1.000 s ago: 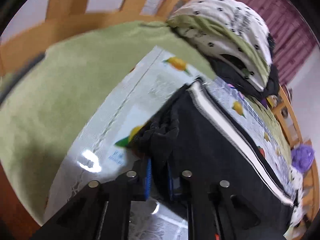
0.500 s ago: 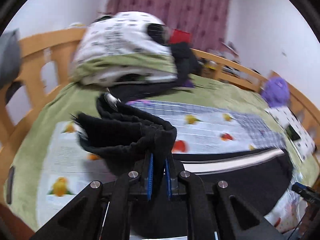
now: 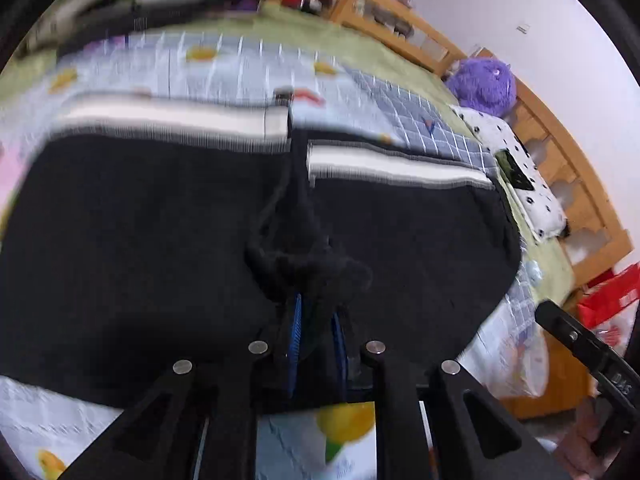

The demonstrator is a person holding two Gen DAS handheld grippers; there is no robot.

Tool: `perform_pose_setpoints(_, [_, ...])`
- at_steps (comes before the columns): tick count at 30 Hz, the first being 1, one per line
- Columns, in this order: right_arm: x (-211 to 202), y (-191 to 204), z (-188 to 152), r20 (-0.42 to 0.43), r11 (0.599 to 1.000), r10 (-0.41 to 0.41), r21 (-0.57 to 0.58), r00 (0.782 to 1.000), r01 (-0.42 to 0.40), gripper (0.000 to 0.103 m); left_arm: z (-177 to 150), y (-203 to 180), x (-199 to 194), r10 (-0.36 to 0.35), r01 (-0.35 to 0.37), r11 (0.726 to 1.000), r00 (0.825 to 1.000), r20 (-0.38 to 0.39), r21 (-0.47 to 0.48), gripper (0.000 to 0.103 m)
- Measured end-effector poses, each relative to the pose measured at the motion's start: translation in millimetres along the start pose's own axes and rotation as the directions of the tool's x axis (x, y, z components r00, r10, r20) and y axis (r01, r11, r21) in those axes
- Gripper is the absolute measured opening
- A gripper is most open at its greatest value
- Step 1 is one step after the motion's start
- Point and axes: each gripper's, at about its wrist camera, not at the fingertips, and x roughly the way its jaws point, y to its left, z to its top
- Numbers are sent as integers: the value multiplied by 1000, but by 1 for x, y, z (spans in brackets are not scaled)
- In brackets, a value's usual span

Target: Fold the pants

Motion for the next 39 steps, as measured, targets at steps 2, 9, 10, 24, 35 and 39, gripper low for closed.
perform_pose_setpoints(2, [3,7,-2,-9,999,-10,-39,1000,9,56,-2,7,-19,-23,23,1000,1000,18,-3,22])
perform_pose_setpoints(9, [18,46,-3,-37,988,34,-149,999,-39,56,28,31,-113,156,-168,985,961,227,36,62])
perform_pose_setpoints(10, [23,54,0,-54,986,42,-157,998,-50,56,34,38,-127,194,-210,977,949,247,39,62])
perform_pose_setpoints(24, [129,143,-8,-179,945,19,-319,984,-77,15,45,146,-146,269,-244,962,925,269,-124,67])
perform_pose_setpoints(35, [115,110,-12,-247,971,152,-144,957,-192,39,41,159,-159,276,-241,959,911,306,-146,67])
perform_pose_setpoints(39, [114,118,7,-153,975,118,-169,981,-143,60,40,160,-157,265,-231,962,917,299,-144,67])
